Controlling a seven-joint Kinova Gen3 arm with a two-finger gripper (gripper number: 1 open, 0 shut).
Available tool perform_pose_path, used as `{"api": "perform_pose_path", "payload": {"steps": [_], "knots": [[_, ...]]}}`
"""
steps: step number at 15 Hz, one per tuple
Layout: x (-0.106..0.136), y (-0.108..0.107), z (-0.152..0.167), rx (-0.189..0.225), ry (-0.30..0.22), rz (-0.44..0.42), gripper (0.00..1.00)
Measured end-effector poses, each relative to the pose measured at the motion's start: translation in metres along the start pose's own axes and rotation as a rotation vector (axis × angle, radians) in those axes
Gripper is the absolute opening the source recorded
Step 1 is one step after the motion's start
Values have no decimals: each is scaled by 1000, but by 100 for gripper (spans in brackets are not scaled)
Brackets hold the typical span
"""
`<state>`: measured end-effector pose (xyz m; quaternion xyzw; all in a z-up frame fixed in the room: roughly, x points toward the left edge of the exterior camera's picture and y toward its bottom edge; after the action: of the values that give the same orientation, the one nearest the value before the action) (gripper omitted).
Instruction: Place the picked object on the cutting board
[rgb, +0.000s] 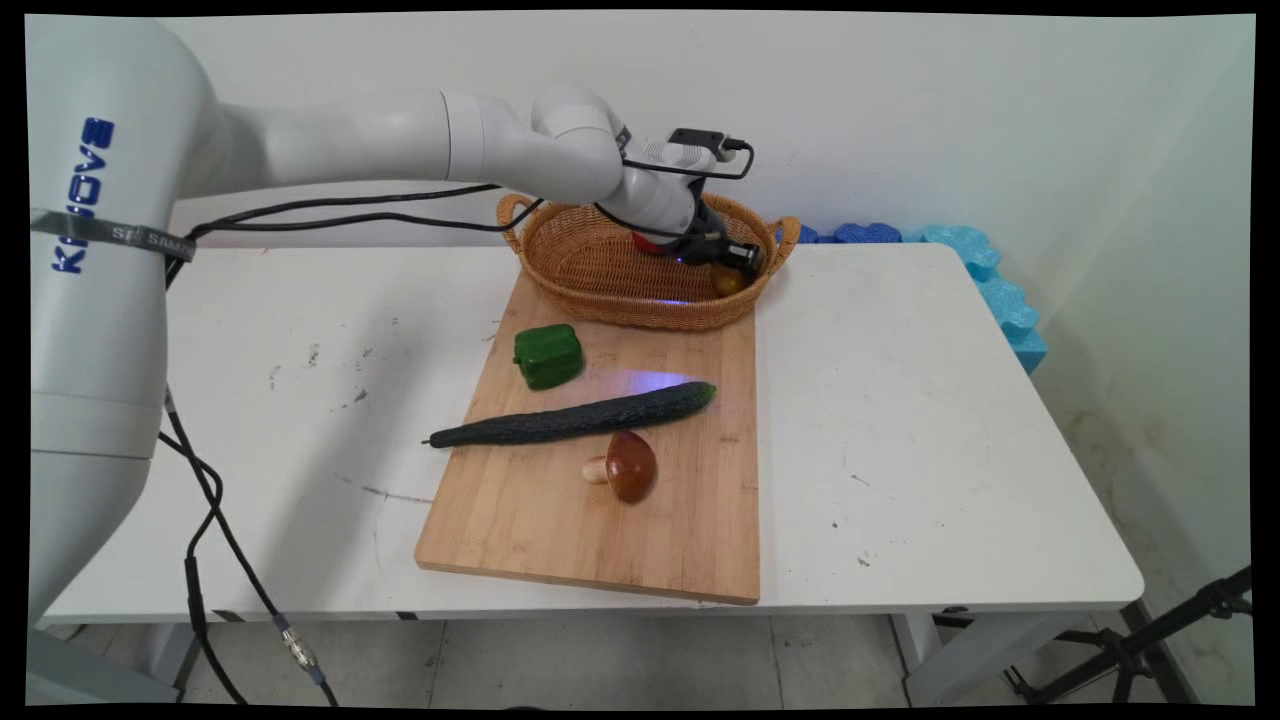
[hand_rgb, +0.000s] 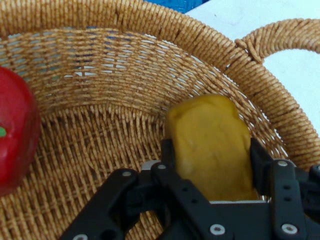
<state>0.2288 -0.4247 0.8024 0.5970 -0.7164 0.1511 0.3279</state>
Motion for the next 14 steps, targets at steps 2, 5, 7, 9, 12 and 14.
{"api": "perform_pose_path", "payload": {"steps": [2, 5, 7, 9, 12, 14], "knots": [[2, -1, 0, 4, 2, 2, 0], [5, -2, -4, 5, 12, 23, 0], [8, -3, -8, 7, 19, 39, 0], [11, -3, -15, 7, 27, 58, 0], [14, -4, -33, 5, 45, 103, 0], [15, -4, -49, 2, 57, 139, 0]]}}
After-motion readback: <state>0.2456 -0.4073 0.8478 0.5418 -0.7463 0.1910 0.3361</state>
